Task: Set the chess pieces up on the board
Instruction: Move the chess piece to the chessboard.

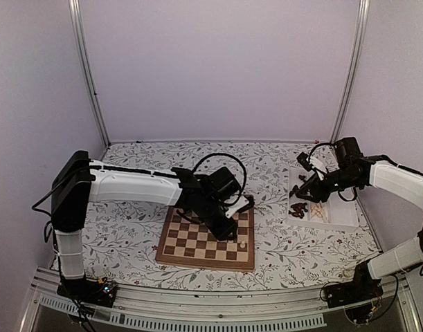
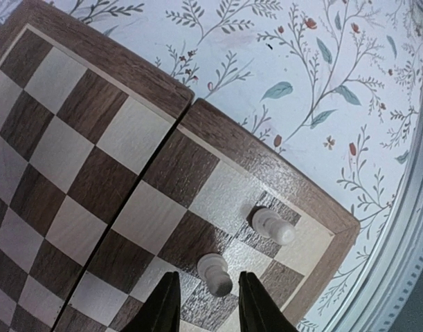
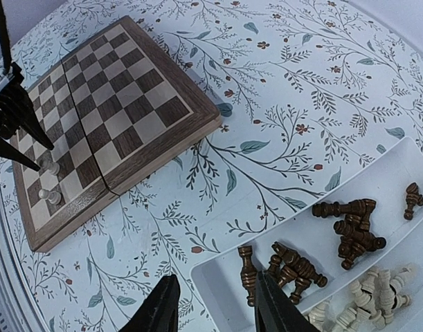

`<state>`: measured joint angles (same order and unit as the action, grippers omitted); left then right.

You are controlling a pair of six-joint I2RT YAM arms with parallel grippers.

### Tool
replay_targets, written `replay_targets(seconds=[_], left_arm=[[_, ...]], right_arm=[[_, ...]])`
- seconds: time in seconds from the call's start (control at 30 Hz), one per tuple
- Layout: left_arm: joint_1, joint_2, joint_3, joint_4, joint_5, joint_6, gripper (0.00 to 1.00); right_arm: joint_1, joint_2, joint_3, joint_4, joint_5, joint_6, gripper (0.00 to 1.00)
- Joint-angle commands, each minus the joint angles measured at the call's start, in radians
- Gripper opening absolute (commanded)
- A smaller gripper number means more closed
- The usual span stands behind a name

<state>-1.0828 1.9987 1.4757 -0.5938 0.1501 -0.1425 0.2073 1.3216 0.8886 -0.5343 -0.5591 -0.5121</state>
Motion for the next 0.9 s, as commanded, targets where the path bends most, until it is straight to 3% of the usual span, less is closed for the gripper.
replay_targets(seconds=[0.0, 0.5, 0.87], left_arm=[[-0.018, 0.02, 0.033, -0.029, 0.011, 0.01, 0.24], [-0.037, 0.04, 0.041, -0.04, -0.032, 0.007, 0.27], [-0.048, 0.013, 0.032, -0.043, -0.027, 0.005, 0.1]], right_arm=[[-0.002, -0.002, -0.002, 0.016, -0.016, 0.001, 0.4], [0.0, -0.001, -0.006, 0.009, -0.022, -0.001, 0.4], [0.0, 0.002, -0.007, 0.01, -0.025, -0.003, 0.4]])
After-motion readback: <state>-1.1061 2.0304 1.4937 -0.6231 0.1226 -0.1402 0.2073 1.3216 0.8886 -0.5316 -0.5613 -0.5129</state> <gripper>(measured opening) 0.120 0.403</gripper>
